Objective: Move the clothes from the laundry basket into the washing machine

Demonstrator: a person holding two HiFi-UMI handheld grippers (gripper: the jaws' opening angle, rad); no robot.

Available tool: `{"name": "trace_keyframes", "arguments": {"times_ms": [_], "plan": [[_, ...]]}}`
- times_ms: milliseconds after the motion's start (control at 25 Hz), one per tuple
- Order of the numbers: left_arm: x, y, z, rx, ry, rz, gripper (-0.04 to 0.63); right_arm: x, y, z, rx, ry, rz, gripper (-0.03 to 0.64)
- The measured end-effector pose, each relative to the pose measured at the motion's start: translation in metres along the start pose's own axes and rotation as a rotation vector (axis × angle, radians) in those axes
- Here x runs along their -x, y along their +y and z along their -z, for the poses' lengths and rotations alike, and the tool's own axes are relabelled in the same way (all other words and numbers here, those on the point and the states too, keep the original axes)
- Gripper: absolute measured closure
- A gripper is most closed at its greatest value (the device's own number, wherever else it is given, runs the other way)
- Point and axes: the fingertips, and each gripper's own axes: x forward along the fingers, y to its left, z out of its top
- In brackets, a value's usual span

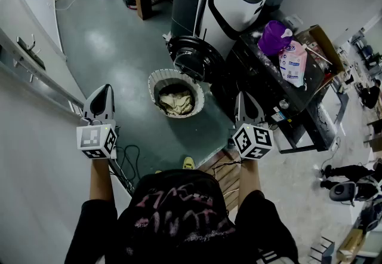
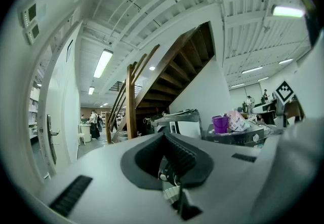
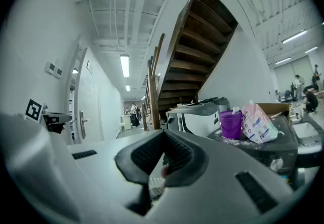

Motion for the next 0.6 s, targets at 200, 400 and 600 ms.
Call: {"name": "trace_keyframes", "arguments": {"times_ms": [200,400,600], "plan": [[0.000,-0.007,-0.002,-0.009,-0.004,0.014,0.584,0.003,-0.002,-0.004,-0.002,-0.011,0.009,0.612],[0.002,-0.011,0.001,0.009,-0.001,0.022,0.584,0.009,-0.002,-0.004,-0.009,-0.015,0.013,0.614],[0.003,-0.016,0.001,-0.002,0.002,0.041,0.584,0.014,0.001,-0.005,-0.031,-0.024,0.014,0.612]]}}
